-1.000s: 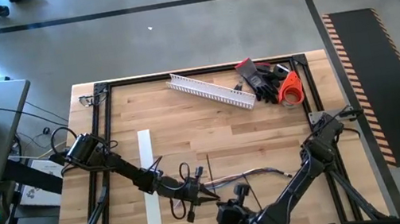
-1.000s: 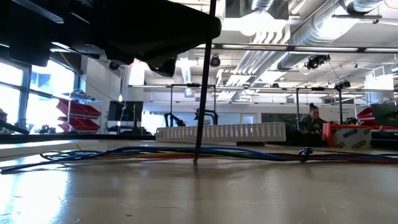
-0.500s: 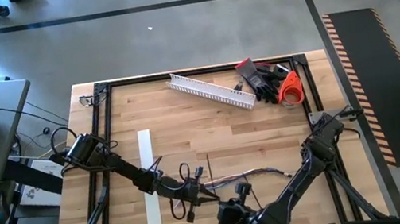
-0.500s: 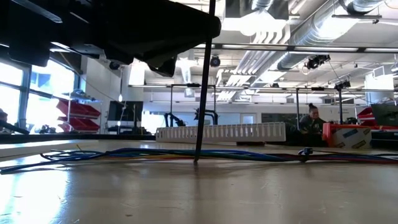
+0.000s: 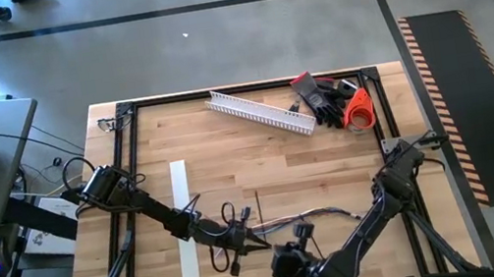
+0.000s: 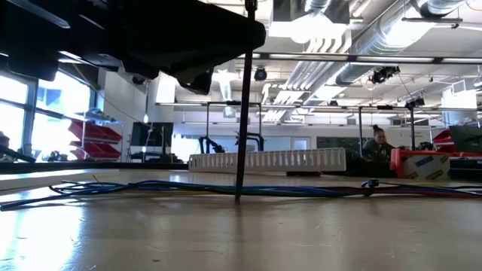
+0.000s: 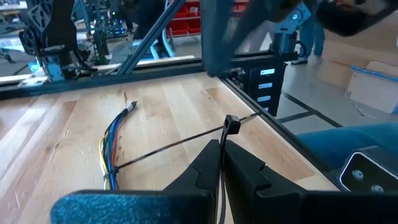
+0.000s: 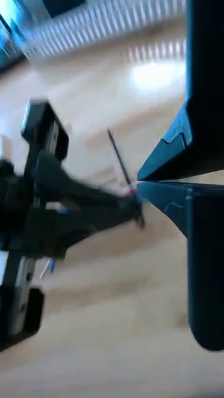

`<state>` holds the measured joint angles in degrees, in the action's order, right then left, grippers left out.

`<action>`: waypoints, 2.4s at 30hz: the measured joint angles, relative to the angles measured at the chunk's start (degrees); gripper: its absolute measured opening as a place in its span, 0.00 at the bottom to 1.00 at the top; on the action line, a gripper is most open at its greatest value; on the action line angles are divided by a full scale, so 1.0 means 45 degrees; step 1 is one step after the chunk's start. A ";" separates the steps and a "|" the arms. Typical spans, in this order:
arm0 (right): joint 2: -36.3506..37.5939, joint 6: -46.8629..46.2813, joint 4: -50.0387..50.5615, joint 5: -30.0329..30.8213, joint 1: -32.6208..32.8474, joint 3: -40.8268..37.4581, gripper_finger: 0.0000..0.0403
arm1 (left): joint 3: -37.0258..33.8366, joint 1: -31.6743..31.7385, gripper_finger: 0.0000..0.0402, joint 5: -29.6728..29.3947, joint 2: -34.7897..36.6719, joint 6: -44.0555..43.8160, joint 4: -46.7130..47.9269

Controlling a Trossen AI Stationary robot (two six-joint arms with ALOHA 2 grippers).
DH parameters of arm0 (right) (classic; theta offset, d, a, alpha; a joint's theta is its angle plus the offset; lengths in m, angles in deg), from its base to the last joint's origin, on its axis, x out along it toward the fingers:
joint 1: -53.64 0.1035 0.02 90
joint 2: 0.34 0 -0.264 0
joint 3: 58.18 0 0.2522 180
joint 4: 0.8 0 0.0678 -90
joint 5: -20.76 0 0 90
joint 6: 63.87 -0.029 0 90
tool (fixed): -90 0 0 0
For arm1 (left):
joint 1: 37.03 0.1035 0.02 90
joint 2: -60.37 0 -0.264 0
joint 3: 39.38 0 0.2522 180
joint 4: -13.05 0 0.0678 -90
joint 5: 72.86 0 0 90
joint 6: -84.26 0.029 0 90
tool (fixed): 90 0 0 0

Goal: Ziptie cables
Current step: Wrap the zip tie on the cable

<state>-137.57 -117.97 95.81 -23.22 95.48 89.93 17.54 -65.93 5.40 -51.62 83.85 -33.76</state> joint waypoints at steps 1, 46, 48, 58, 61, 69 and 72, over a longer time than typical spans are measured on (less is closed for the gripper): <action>0.0000 -0.0006 0.0430 0.0327 0.0041 -0.0136 0.00 | 0.0000 0.0000 0.00 -0.0001 0.0000 -0.0035 0.0039; 0.5240 0.7425 -2.5702 -1.1389 -1.0430 -1.9737 0.52 | -0.0005 0.0087 0.00 -0.1028 -0.1030 -0.3785 0.2083; 0.4770 0.7361 -2.5856 -1.1745 -1.0514 -1.9295 0.54 | 0.0000 0.0086 0.00 -0.0864 -0.1030 -0.3778 0.2220; 0.4452 0.7972 -2.5086 -1.3163 -1.0592 -1.8560 0.49 | 0.0000 0.0000 0.00 -0.1172 -0.1030 -0.3778 0.2211; 0.4649 0.8081 -2.4629 -1.3521 -1.0711 -1.8569 0.47 | 0.0000 0.0000 0.00 -0.1190 -0.1030 -0.3801 0.2241; 0.4687 0.8426 -2.4589 -1.3731 -1.0240 -1.8594 0.41 | 0.0000 0.0000 0.00 -0.1238 -0.1030 -0.3850 0.2276; 0.4683 0.8467 -2.4741 -1.3118 -0.9907 -1.8608 0.37 | 0.0000 0.0000 0.00 -0.1276 -0.1030 -0.3836 0.2265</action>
<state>-116.50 -79.86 -15.52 -82.25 50.90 6.19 17.54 -65.93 -0.34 -56.25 66.59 -23.57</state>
